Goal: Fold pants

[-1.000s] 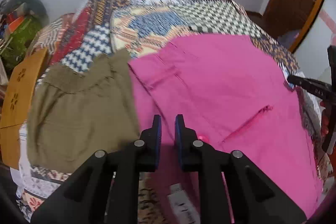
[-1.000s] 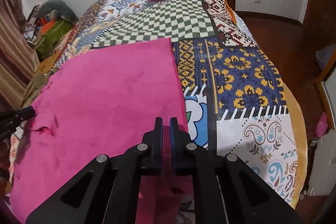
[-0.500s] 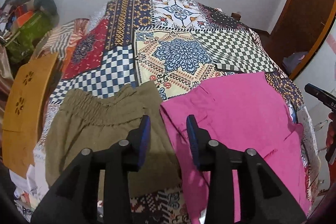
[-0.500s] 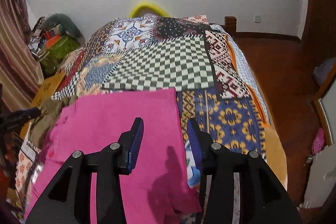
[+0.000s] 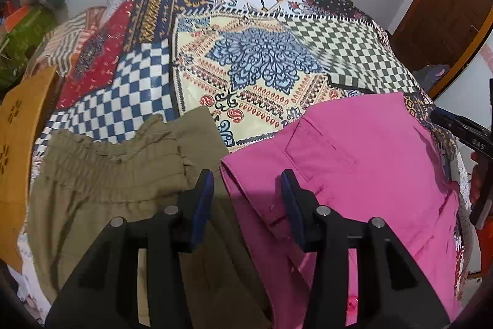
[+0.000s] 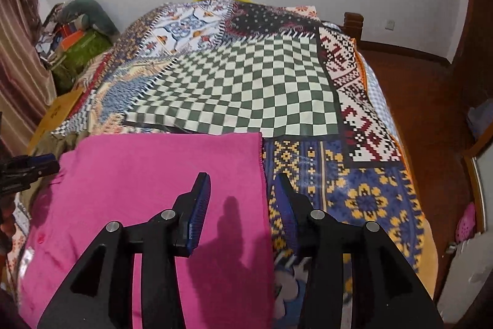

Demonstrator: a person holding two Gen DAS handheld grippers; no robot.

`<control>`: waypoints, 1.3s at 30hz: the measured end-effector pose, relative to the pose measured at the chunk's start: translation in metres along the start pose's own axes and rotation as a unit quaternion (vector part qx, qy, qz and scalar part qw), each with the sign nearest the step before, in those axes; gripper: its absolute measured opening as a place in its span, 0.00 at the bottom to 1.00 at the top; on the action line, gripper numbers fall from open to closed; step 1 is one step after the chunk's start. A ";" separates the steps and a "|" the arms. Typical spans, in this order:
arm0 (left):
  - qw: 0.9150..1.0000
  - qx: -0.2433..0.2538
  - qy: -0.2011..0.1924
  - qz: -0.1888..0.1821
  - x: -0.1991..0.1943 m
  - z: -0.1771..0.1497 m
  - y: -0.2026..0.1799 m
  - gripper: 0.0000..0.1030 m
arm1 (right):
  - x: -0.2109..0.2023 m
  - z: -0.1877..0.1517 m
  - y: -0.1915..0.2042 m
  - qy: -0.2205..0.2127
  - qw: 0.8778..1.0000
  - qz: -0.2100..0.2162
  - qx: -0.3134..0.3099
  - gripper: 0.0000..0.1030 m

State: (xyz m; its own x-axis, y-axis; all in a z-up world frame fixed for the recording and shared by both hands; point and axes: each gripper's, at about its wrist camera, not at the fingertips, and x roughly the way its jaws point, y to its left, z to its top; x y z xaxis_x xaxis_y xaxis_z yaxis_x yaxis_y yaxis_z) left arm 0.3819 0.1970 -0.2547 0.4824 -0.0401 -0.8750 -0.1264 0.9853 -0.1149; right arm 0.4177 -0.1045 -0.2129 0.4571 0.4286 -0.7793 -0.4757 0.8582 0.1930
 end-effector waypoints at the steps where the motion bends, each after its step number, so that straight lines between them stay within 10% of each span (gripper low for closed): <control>1: 1.000 -0.002 0.005 -0.005 0.005 0.001 0.001 0.44 | 0.006 0.001 -0.001 0.004 1.000 0.001 0.000 0.38; 12: 0.999 -0.019 0.025 -0.039 0.035 0.006 0.007 0.44 | 0.057 0.017 -0.005 0.030 0.999 0.003 -0.018 0.38; 19: 0.999 -0.022 0.020 -0.024 0.036 0.005 0.008 0.20 | 0.070 0.024 -0.001 0.019 0.999 0.010 -0.030 0.38; 24: 0.999 -0.026 0.013 -0.027 0.033 0.006 0.011 0.09 | 0.072 0.024 0.002 0.021 0.999 0.017 -0.040 0.09; 39: 0.998 0.009 -0.066 0.009 -0.047 0.008 -0.011 0.06 | -0.026 0.031 0.009 -0.056 0.997 0.042 -0.020 0.07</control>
State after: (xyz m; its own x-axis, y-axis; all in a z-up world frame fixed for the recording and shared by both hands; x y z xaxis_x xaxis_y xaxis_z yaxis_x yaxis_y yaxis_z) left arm 0.3678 0.1898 -0.2087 0.5907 -0.0022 -0.8069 -0.1213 0.9884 -0.0914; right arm 0.4245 -0.0989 -0.1722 0.4943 0.5296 -0.6893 -0.5447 0.8067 0.2292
